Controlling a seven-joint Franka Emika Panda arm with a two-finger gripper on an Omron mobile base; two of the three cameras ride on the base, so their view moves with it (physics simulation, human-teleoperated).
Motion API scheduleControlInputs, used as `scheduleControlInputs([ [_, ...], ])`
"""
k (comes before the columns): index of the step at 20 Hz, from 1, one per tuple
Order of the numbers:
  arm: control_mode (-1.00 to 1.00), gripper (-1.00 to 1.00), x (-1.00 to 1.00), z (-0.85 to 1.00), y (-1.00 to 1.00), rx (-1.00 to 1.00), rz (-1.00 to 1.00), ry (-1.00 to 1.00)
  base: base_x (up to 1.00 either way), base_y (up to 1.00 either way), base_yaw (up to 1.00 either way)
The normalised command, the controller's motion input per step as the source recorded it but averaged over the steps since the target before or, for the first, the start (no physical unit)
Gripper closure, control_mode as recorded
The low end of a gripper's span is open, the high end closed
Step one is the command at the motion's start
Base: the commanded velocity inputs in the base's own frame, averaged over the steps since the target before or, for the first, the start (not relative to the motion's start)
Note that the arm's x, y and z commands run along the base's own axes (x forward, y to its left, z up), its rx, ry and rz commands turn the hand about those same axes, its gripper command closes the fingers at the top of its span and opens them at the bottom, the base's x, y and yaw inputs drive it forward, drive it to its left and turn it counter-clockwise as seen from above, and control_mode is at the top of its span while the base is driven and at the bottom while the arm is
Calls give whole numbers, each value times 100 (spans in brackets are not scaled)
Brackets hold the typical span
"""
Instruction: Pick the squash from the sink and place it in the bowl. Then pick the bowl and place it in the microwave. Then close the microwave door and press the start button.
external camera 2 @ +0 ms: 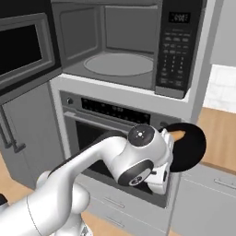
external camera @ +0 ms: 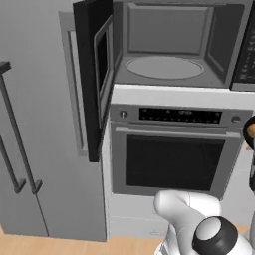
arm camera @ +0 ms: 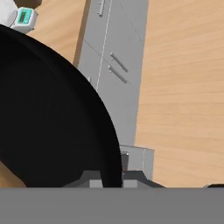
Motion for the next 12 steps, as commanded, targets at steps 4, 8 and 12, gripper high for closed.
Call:
scheduleControlInputs([
  [4, 100, 100, 0, 0, 0, 0, 0, 0, 50, 14, -22],
  [8, 100, 100, 0, 0, 0, 0, 0, 0, 53, 0, -22],
  [12, 100, 100, 0, 0, 0, 0, 0, 0, 45, 0, -21],
])
